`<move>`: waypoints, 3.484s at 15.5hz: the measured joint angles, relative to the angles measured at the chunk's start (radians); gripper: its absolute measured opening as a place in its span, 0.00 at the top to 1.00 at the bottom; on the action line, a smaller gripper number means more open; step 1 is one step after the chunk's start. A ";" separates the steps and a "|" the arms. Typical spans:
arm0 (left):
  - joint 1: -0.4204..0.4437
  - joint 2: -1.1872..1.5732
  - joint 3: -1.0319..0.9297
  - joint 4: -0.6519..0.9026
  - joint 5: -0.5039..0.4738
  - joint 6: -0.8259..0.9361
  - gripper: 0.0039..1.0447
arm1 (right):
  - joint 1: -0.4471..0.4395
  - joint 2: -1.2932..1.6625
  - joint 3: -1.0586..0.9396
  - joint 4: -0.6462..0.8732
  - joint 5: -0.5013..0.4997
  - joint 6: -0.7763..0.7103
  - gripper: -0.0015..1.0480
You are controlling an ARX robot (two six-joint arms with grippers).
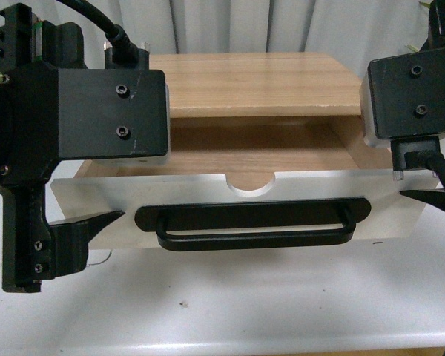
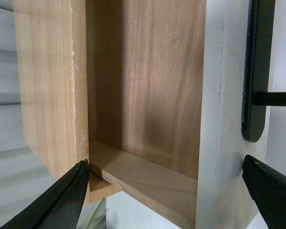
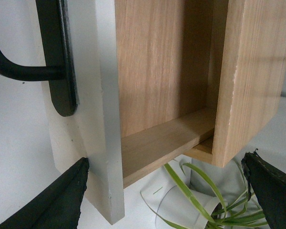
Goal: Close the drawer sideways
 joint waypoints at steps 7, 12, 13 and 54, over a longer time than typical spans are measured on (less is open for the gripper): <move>0.005 0.073 0.031 0.119 -0.050 -0.042 0.06 | -0.011 0.093 0.061 0.062 0.010 0.027 0.06; 0.006 0.149 0.048 0.212 -0.095 -0.063 0.06 | -0.035 0.183 0.133 0.085 0.003 0.047 0.06; 0.006 0.164 0.058 0.225 -0.105 -0.064 0.06 | -0.036 0.195 0.149 0.086 0.003 0.051 0.06; 0.458 -1.112 -0.696 0.175 0.088 -1.289 0.99 | -0.251 -1.103 -0.840 0.427 0.082 1.455 0.98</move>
